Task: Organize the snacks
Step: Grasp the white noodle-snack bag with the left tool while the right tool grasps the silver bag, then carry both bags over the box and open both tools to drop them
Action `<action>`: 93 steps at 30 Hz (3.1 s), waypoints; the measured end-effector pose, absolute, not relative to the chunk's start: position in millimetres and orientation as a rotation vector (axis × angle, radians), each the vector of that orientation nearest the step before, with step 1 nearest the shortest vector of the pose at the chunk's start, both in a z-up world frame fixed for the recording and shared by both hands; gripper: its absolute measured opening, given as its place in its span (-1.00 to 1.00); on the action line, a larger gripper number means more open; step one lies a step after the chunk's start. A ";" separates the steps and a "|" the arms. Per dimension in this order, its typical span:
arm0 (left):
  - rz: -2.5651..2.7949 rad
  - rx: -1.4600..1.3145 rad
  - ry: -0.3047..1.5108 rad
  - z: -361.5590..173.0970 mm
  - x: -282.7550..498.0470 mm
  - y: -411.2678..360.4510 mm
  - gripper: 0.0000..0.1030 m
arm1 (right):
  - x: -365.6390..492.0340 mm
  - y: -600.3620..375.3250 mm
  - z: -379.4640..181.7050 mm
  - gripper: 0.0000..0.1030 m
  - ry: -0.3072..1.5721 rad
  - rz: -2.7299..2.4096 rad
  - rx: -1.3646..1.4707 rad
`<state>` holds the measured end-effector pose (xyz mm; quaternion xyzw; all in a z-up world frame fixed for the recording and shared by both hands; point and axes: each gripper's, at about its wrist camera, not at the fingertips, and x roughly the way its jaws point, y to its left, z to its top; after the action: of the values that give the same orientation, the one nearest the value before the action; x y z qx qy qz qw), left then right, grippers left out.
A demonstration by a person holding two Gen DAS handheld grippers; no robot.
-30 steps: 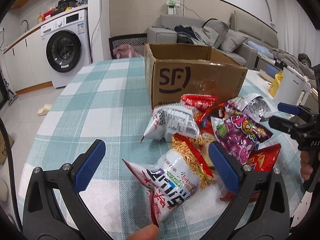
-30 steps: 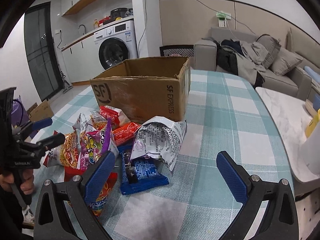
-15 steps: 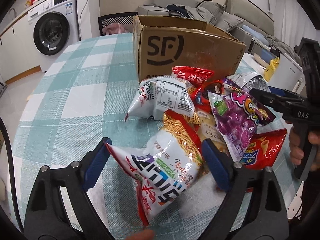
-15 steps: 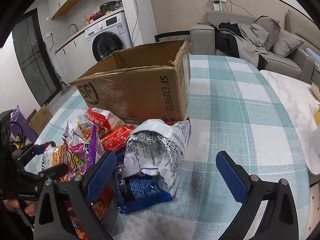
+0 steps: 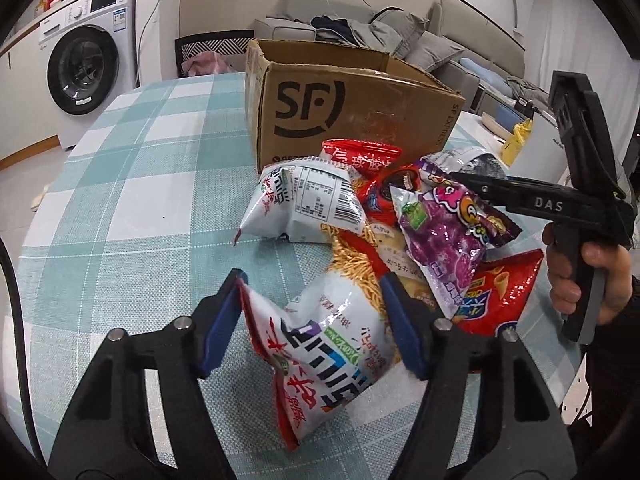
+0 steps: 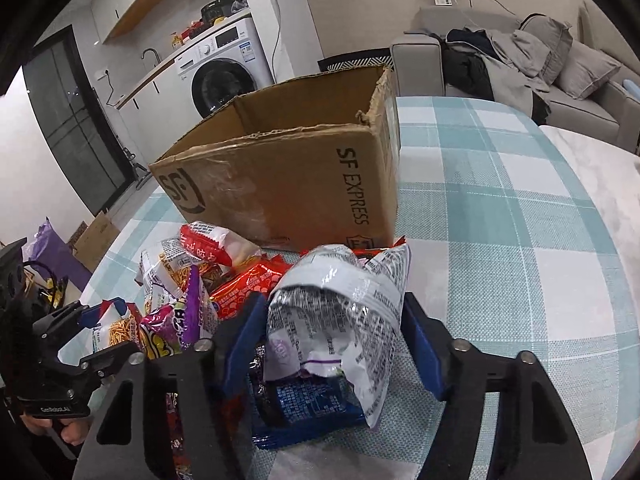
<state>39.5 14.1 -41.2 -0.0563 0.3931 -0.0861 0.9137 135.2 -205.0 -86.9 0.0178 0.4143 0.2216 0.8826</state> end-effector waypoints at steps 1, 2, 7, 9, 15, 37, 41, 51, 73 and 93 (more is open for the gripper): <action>-0.180 -0.122 0.809 -40.5 39.0 14.5 0.21 | 134.9 -205.7 -87.0 0.05 0.863 0.458 0.039; -0.185 -0.126 0.809 -39.9 38.2 14.4 0.17 | 132.8 -208.6 -86.1 0.00 0.858 0.454 0.050; -0.204 -0.136 0.804 -37.0 32.4 12.4 0.02 | 125.8 -216.1 -84.5 -0.10 0.845 0.462 0.064; -0.209 -0.150 0.802 -36.4 30.5 13.0 -0.01 | 120.7 -220.3 -83.2 -0.10 0.834 0.457 0.069; -0.211 -0.169 0.786 -34.3 26.5 16.1 -0.15 | 105.0 -232.5 -76.2 -0.10 0.803 0.448 0.079; -0.160 -0.202 0.690 2.1 8.2 25.9 -0.22 | 63.3 -238.8 -44.2 -0.10 0.698 0.505 0.068; -0.139 -0.200 0.658 12.3 10.4 26.4 -0.22 | 59.6 -237.4 -38.1 -0.10 0.677 0.518 0.064; -0.126 -0.191 0.569 49.2 28.0 19.8 -0.22 | 56.8 -230.0 -10.6 -0.10 0.612 0.554 0.061; -0.076 -0.153 0.524 88.2 116.7 9.9 -0.22 | 109.0 -206.5 24.3 -0.10 0.593 0.566 0.057; -0.045 -0.141 0.542 78.5 204.2 22.5 -0.22 | 177.2 -169.0 17.0 -0.10 0.657 0.563 0.039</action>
<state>204.2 22.5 78.5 -0.0698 0.2673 -0.0220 0.9608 177.2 -169.0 17.0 0.0191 0.3185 0.2726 0.9077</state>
